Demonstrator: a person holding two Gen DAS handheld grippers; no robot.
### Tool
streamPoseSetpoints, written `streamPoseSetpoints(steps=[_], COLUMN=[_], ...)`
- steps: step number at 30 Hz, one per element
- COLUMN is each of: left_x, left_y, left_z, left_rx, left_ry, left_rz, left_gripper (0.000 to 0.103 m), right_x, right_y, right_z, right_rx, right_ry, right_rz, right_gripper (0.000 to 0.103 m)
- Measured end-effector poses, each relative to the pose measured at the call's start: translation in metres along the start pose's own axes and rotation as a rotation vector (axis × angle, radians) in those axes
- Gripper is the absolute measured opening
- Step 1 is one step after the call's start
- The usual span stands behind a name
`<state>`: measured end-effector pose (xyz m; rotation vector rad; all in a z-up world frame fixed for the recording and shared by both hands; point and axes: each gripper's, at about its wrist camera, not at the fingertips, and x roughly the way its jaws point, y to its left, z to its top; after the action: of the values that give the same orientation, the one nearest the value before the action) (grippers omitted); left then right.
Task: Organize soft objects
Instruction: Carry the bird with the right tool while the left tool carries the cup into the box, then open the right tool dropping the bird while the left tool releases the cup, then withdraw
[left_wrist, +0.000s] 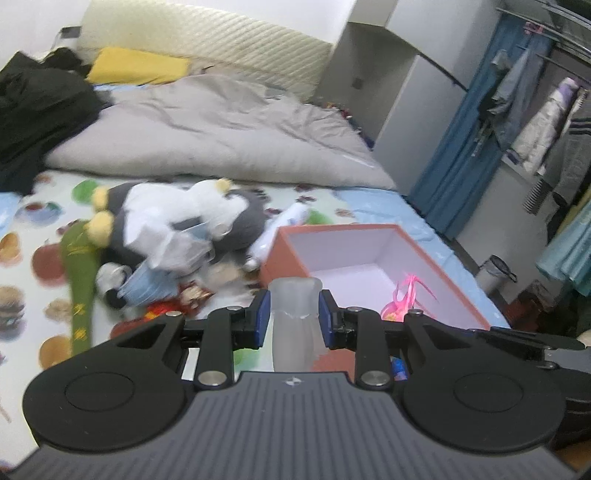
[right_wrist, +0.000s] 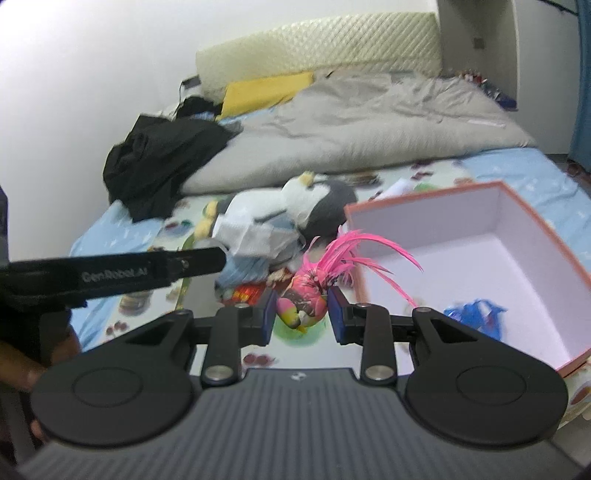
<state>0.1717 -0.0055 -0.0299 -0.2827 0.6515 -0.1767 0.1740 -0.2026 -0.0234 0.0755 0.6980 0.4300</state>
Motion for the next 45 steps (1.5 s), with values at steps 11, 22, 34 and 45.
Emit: streamPoseSetpoints(steps=[11,22,34,45], left_x=[0.06,0.161,0.237,0.211], left_y=[-0.065,-0.1,-0.095,-0.1], left_z=[0.021,0.012,-0.005,0.002], left_rx=[0.065,0.123,0.13,0.148], left_ry=[0.06,0.209,0.326,0.276], left_rz=[-0.135,-0.17,-0.133,-0.137], left_gripper=[0.033,0.033,0.034,0.044], right_x=[-0.016,0.027,0.083,0.072], right_y=[-0.055,-0.129,-0.174,-0.171], right_z=[0.008,0.0,-0.016,-0.01], right_rx=[0.061,0.167,0.219,0.227], right_ry=[-0.05,0.048,0.154,0.152], right_rz=[-0.114,-0.191,-0.222,-0.229], right_gripper=[0.034,0.034,0.035,0.045])
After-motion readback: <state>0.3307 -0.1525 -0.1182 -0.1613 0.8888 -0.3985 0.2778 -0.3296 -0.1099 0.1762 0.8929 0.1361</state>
